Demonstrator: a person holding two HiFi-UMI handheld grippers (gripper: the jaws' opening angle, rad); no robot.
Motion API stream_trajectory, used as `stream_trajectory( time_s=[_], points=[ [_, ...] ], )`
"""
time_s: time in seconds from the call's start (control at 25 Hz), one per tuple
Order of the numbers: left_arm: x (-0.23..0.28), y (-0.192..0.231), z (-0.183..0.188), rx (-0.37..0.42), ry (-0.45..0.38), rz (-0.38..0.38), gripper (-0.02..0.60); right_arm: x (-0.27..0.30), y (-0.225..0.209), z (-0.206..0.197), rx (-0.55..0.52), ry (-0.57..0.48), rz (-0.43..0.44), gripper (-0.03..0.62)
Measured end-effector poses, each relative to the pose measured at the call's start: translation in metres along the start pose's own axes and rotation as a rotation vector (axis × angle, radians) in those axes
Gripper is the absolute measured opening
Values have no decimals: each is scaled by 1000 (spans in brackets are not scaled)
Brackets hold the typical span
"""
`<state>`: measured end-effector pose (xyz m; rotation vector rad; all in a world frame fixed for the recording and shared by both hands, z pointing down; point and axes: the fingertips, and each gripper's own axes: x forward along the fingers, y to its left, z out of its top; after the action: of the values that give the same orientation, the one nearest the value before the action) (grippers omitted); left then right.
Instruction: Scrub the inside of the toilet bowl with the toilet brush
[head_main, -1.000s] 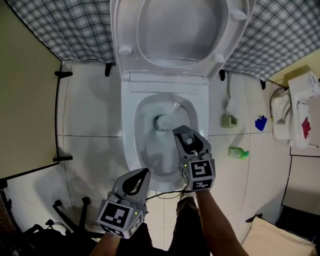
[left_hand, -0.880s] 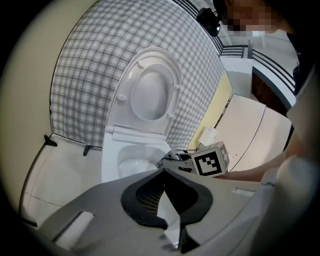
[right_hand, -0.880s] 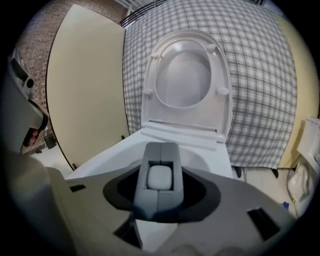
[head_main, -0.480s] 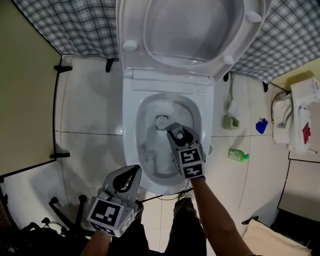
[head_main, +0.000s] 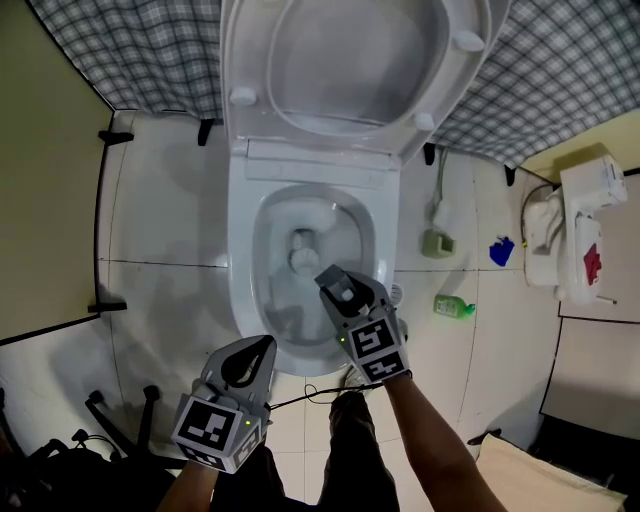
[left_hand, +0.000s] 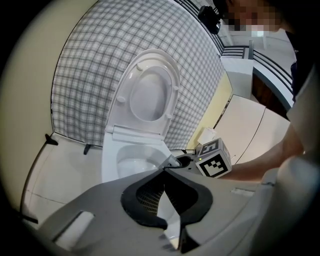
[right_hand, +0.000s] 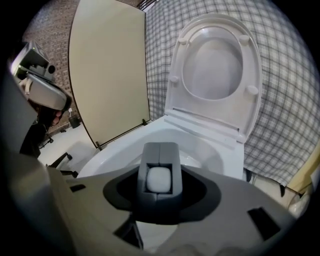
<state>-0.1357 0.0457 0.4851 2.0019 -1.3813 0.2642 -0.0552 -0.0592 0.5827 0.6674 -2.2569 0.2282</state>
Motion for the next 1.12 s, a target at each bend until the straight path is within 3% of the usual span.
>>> stream_trajectory(
  time_s=[0.24,0.72,0.88,1.12],
  points=[
    [-9,-11,2,8,-20,-4,-8,-35,20,-7,-31,3,30,201],
    [-19,4,-2,-19,-24,34,-8,20,-9,-16,5,46,-16,202],
    [-22,7,-1,-9,-24,38,-8,5,-7,-9,-45,33,42,202],
    [-25,-2,2,9,-31,32,-8,-60,29,-7,-125,15,155,202]
  ],
)
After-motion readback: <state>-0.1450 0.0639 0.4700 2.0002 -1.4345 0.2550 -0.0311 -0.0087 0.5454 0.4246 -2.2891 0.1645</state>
